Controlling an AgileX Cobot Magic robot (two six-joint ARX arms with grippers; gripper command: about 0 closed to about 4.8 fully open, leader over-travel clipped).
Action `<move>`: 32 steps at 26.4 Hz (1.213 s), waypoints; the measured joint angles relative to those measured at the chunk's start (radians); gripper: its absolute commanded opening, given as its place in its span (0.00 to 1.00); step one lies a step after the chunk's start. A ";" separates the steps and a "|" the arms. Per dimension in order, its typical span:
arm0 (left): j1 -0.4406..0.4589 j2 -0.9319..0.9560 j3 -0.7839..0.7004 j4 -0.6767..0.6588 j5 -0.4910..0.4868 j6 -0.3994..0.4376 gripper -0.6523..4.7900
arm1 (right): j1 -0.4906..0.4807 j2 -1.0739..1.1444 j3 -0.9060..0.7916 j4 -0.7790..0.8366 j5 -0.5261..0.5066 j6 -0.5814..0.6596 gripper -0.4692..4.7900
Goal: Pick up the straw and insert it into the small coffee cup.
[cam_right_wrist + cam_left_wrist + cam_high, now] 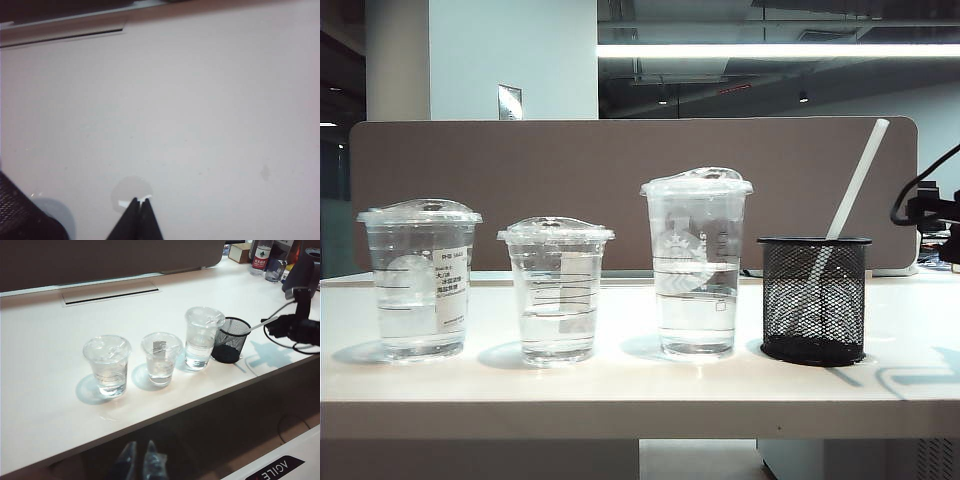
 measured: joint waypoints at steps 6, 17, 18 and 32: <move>0.000 0.000 0.000 0.000 0.000 -0.006 0.17 | 0.060 -0.003 -0.112 0.159 0.060 0.000 0.08; 0.000 0.000 -0.004 0.000 0.000 -0.007 0.17 | 0.139 -0.005 -0.194 0.278 0.063 -0.003 0.08; 0.000 0.000 -0.008 0.000 0.000 -0.007 0.17 | 0.155 -0.006 -0.194 0.278 0.063 -0.005 0.08; 0.000 0.000 -0.012 -0.001 0.000 -0.007 0.17 | 0.519 -0.028 -0.195 0.299 0.306 -0.129 0.20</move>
